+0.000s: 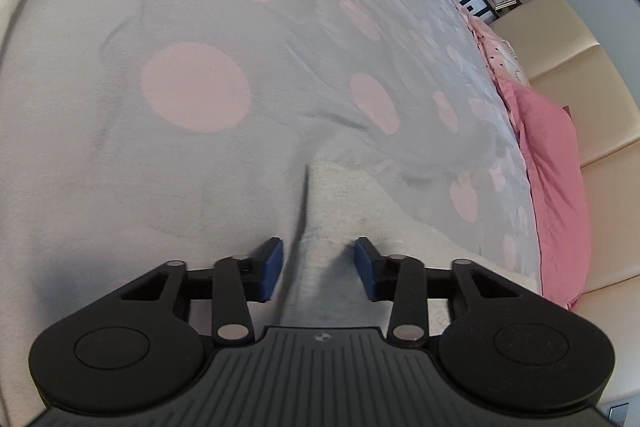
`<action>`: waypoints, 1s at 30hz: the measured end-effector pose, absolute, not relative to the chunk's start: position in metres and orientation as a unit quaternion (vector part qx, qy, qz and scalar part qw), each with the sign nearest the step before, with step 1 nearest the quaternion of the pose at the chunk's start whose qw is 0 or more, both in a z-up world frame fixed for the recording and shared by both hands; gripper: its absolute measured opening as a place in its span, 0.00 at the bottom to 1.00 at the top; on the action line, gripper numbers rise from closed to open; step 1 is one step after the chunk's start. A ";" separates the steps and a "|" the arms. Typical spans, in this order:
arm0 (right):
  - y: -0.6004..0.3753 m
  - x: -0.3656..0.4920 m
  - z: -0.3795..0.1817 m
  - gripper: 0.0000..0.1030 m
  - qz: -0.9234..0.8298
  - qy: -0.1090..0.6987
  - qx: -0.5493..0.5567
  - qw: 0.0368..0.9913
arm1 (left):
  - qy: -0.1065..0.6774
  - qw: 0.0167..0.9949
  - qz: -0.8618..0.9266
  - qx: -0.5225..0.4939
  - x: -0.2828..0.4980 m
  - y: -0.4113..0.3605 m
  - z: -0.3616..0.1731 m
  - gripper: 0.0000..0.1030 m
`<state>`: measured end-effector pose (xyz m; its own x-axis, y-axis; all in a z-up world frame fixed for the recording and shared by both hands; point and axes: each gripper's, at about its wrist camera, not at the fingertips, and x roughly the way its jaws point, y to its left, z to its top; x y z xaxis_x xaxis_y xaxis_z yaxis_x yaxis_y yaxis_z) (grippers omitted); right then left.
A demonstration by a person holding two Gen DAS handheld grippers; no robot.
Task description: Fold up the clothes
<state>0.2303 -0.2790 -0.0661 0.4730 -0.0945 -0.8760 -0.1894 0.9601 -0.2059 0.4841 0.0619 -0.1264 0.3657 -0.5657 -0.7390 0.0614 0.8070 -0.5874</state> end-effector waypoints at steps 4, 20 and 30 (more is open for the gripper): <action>-0.277 0.233 -0.063 0.79 0.029 0.509 -0.133 0.850 | 0.488 0.837 -0.175 -0.172 0.474 0.049 -0.110 0.08; -0.258 0.232 -0.054 0.79 0.064 0.494 -0.147 0.854 | 0.427 0.890 -0.138 0.083 0.443 0.024 -0.065 0.17; -0.284 0.232 -0.041 0.79 0.034 0.491 -0.154 0.857 | 0.424 0.824 -0.321 0.196 0.311 0.040 -0.008 0.17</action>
